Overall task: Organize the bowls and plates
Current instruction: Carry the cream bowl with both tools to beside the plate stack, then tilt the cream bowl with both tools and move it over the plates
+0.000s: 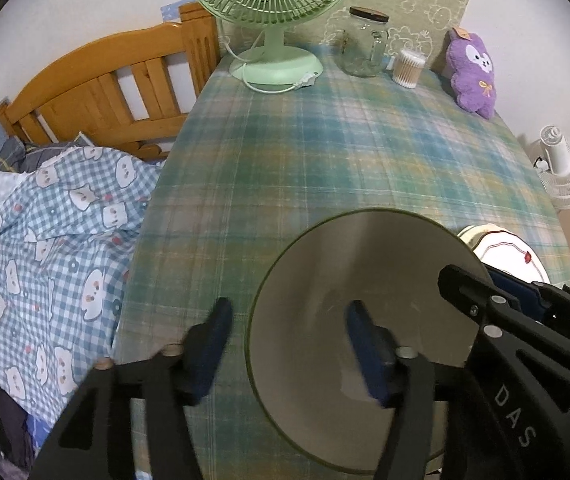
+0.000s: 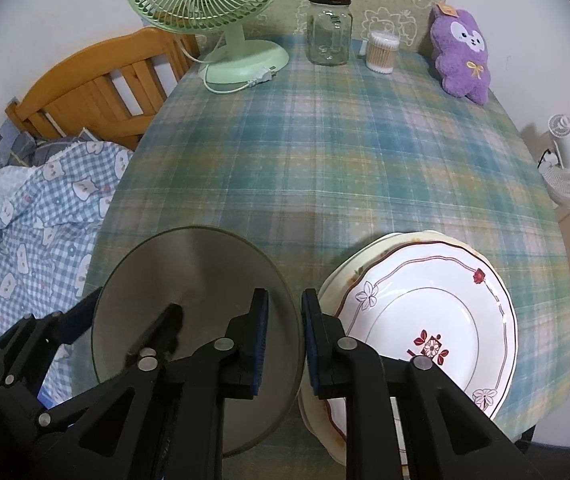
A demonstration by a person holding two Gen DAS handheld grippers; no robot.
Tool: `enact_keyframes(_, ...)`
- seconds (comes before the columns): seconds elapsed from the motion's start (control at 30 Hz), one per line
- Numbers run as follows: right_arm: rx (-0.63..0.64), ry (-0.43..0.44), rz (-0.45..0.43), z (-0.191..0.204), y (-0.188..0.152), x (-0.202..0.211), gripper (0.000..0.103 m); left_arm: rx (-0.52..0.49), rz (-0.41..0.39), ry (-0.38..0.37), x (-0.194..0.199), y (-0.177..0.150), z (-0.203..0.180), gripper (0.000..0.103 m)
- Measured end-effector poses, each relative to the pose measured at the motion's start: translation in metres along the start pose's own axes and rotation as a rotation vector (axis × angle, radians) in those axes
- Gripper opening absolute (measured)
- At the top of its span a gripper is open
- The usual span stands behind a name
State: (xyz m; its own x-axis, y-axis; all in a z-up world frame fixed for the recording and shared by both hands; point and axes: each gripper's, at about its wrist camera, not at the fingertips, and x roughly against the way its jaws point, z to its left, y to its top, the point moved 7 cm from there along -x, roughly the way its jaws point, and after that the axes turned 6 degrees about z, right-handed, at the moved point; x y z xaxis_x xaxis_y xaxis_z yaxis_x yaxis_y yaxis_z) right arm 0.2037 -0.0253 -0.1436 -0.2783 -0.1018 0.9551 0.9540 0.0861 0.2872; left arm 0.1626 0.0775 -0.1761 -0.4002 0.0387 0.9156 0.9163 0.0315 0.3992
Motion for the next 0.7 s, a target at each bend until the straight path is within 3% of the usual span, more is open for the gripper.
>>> enact_keyframes(0.03, -0.007, 0.006, -0.007, -0.001, 0.000, 0.001, 0.061, -0.003, 0.000, -0.001, 0.000, 0.000, 0.001, 0.067)
enact_keyframes(0.1, -0.037, 0.018, -0.031, -0.003, 0.000, 0.006, 0.071, -0.007, 0.004, -0.006, -0.002, -0.001, 0.003, 0.071)
enact_keyframes(0.37, -0.078, 0.047, 0.002, -0.006, -0.003, -0.006, 0.071, -0.008, 0.015, -0.034, -0.009, -0.004, 0.006, 0.082)
enact_keyframes(0.7, -0.075, 0.068, 0.031, 0.001, -0.008, -0.023, 0.070, -0.022, 0.024, -0.068, -0.022, -0.002, 0.006, 0.082)
